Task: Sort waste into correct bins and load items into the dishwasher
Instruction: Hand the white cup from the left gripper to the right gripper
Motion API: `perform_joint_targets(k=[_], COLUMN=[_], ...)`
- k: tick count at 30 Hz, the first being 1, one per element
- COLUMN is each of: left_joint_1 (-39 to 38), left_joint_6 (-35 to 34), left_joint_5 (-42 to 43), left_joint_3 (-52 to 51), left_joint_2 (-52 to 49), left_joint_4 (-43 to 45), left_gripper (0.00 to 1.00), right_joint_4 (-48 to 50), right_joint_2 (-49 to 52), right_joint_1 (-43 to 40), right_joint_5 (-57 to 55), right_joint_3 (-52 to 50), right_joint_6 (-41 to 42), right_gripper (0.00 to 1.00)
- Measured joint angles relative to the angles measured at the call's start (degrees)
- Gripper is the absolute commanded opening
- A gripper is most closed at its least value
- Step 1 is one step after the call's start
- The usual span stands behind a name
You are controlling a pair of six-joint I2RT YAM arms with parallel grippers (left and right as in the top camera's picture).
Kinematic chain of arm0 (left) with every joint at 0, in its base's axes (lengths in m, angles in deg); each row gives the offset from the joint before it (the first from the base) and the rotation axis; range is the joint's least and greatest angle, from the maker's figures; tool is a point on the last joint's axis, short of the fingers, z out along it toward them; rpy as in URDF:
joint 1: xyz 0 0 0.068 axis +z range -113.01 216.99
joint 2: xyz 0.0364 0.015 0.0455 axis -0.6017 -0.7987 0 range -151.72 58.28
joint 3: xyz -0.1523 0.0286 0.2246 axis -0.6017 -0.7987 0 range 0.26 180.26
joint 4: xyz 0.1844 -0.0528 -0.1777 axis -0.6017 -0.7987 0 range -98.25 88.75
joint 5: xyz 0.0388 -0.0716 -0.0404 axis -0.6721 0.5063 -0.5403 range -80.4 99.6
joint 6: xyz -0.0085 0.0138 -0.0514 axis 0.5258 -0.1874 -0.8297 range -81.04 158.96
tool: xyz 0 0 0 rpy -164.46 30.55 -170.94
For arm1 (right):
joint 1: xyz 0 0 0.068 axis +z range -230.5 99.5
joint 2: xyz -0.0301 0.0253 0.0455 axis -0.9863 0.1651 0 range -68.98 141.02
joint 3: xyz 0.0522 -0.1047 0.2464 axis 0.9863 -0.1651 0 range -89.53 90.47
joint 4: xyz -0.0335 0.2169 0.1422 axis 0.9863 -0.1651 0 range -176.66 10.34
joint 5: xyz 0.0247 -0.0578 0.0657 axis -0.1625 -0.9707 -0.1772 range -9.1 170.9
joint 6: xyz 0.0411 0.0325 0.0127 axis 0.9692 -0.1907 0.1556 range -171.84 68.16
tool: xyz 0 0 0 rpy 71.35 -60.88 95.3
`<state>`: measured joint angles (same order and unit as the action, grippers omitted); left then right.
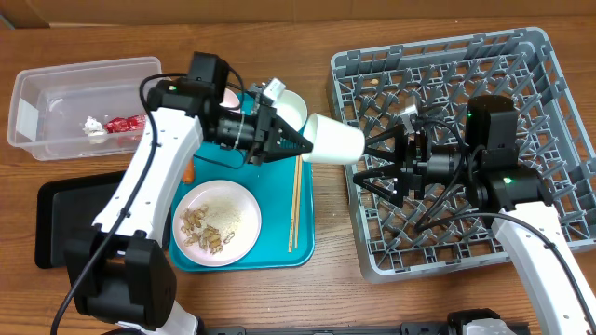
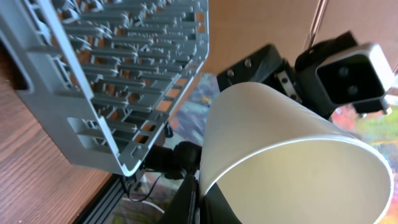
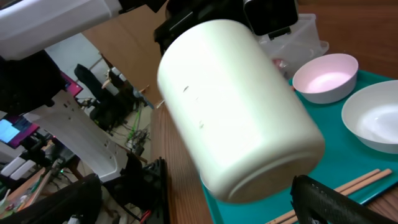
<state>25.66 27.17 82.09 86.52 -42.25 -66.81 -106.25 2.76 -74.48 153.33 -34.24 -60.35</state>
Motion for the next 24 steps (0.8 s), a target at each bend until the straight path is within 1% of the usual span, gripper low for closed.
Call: perform_joint_targets(k=[6,14,19,24], left_joint_1=[-1.1,-3.2,-3.1,-3.1], left_joint_6=[0.0,0.0,0.0,0.0], left_joint_5=[1.4,6.4,6.3,5.3], left_joint_3=[0.0,0.0,0.0,0.0], left_joint_2=[0.0,0.0,0.0,0.0], left_joint_4=[1.1,1.6,1.8,1.9], left_gripper=[0.04,0.04,0.04,0.04], right_joint_4=[0.1,0.1,1.4,5.5], right_joint_2=[0.0,0.1,0.2,0.2], right_joint_1=[0.0,0.0,0.0,0.0], right_joint_5=[-1.3,-5.4,-7.1,-5.0], right_joint_3=[0.0,0.0,0.0,0.0], right_joint_6=[-0.1,-0.1,-0.3,-0.3], right_gripper=[1.0,1.0,1.0,1.0])
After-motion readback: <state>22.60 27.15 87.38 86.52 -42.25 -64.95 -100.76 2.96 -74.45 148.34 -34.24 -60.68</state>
